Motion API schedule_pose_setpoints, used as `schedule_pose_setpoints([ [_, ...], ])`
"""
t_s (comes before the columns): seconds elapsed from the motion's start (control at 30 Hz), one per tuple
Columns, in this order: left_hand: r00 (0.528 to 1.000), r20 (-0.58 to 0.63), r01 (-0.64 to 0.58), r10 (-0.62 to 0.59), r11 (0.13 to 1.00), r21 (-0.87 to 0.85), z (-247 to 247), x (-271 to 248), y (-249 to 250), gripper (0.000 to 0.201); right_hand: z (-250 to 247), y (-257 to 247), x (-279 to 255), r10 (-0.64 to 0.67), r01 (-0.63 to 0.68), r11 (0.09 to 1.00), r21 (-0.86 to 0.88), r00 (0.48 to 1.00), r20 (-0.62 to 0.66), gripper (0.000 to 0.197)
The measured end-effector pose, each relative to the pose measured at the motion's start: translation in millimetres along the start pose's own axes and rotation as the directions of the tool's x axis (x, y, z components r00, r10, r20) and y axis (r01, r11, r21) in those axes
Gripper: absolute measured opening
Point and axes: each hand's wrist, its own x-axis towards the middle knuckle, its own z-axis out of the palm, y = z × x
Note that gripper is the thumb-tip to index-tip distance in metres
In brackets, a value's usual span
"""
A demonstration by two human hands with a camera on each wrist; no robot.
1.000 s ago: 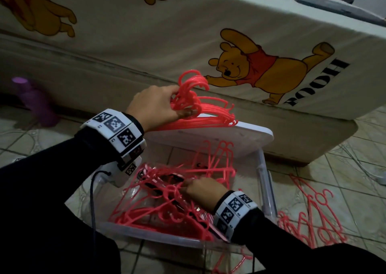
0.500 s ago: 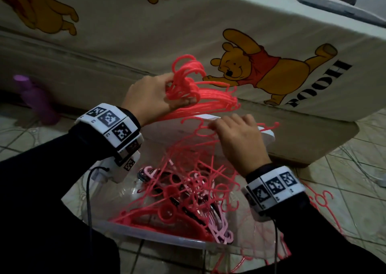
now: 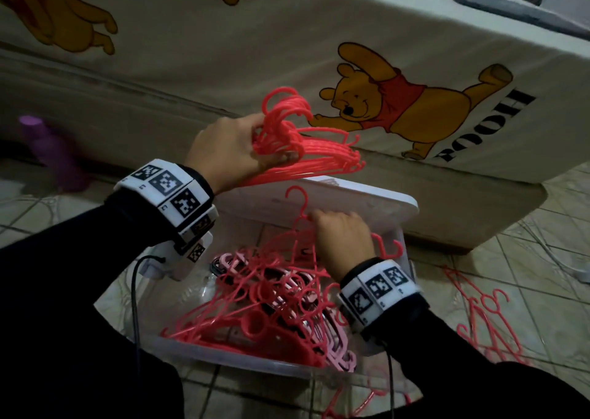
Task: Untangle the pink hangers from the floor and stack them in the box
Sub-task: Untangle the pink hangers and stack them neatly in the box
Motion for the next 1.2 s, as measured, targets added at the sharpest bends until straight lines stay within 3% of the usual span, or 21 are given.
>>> schedule_pose_setpoints([
  [0.07, 1.0, 0.006, -0.008, 0.008, 1.0, 0.001, 1, 1, 0, 0.066, 4, 9, 2, 0.07, -0.074, 0.996, 0.039, 0.992, 0.102, 0.023],
  [0.17, 1.0, 0.009, -0.009, 0.009, 1.0, -0.002, 1, 1, -2, 0.068, 15, 12, -1, -0.037, 0.023, 0.998, 0.061, 0.971, 0.238, 0.024],
  [0.37, 1.0, 0.007, 0.026, -0.026, 0.999, -0.019, 2, 4, -6, 0.07, 14, 15, -1, -0.102, 0.075, 0.982, 0.172, 0.983, 0.151, 0.02],
  [0.47, 0.998, -0.011, 0.063, -0.064, 0.996, -0.064, 2, 6, -9, 0.071, -2, 22, -2, -0.073, 0.05, 0.971, 0.233, 0.993, 0.09, 0.019],
  [0.53, 0.996, -0.023, 0.081, -0.084, 0.99, -0.118, 1, 7, -8, 0.068, -13, 29, -4, -0.006, -0.013, 0.93, 0.368, 0.999, 0.051, 0.017],
  [0.63, 0.99, -0.034, 0.124, -0.133, 0.97, -0.208, -1, 8, -7, 0.047, -25, 43, -1, 0.136, -0.123, 0.754, 0.646, 0.99, 0.029, 0.012],
  [0.7, 0.986, -0.039, 0.147, -0.16, 0.962, -0.23, -3, 10, -6, 0.043, -29, 51, -1, 0.195, -0.165, 0.601, 0.782, 0.979, 0.057, 0.013],
  [0.83, 0.98, -0.064, 0.169, -0.189, 0.956, -0.238, -3, 12, -9, 0.066, -32, 56, -9, 0.203, -0.225, 0.105, 0.969, 0.958, 0.201, 0.023],
  [0.9, 0.977, -0.086, 0.171, -0.197, 0.954, -0.246, -3, 13, -9, 0.071, -33, 51, -13, 0.149, -0.241, -0.062, 0.968, 0.957, 0.248, 0.019],
  [0.93, 0.975, -0.092, 0.174, -0.204, 0.949, -0.262, -3, 13, -9, 0.07, -34, 47, -15, 0.112, -0.245, -0.064, 0.967, 0.961, 0.251, 0.016],
  [1.03, 0.974, -0.077, 0.182, -0.213, 0.939, -0.293, -4, 13, -8, 0.062, -35, 36, -18, 0.041, -0.18, 0.048, 0.983, 0.983, 0.178, 0.009],
  [1.13, 0.983, -0.028, 0.165, -0.182, 0.94, -0.297, -3, 10, -4, 0.049, -39, 24, -17, 0.125, -0.022, 0.166, 0.986, 0.992, 0.001, 0.006],
  [1.2, 0.989, 0.031, 0.149, -0.147, 0.94, -0.308, 1, 6, -2, 0.052, -40, 20, -14, 0.221, 0.064, 0.239, 0.969, 0.968, -0.119, 0.008],
])
